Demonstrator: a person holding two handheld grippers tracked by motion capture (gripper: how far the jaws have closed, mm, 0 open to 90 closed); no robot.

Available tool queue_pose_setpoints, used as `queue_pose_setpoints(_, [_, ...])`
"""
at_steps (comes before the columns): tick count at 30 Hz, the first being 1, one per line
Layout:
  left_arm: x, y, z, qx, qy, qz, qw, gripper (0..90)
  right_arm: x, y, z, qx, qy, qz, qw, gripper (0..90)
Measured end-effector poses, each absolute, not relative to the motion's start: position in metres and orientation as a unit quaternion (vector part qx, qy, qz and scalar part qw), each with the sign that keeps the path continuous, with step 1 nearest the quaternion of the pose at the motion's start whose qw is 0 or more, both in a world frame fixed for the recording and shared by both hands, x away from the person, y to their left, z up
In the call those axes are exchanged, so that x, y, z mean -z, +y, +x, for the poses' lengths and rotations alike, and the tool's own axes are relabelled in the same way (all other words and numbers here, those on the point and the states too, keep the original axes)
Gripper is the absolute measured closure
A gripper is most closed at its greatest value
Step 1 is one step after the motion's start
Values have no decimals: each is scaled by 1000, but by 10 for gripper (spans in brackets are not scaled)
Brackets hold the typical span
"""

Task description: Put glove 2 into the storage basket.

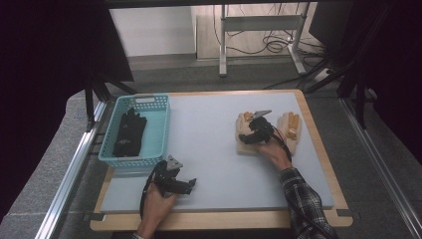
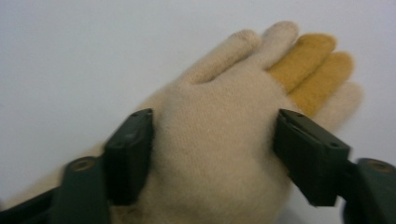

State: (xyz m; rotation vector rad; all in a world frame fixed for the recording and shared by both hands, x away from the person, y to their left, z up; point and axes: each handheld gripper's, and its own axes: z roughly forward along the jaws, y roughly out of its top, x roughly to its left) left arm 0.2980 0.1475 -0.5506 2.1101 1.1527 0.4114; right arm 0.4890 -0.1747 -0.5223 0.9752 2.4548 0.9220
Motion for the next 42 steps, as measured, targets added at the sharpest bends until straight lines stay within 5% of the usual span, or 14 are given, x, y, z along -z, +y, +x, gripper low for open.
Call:
queue_pose_setpoints(6, [551,147,298,-158,444,812,344,20,518,-175,483,-318,861,359,169,548])
queue_pose_setpoints(16, [551,147,298,-158,444,812,344,20,497,-177,464,-355,848,355,174,611])
queue_pose_setpoints(24, [551,148,298,-159,443,813,343,21,457,-167,405,-401,846,313,157,608])
queue_pose_setpoints(33, [551,147,298,-160,444,811,345,20,494,-149,358,-385,861,301,138,590])
queue_pose_setpoints(37, [551,148,298,-159,444,812,343,21,514,-145,350,-383,863,309,115,453])
queue_pose_setpoints(42, [551,148,298,-159,444,812,343,21,494,-158,350,-408,849,314,123,398])
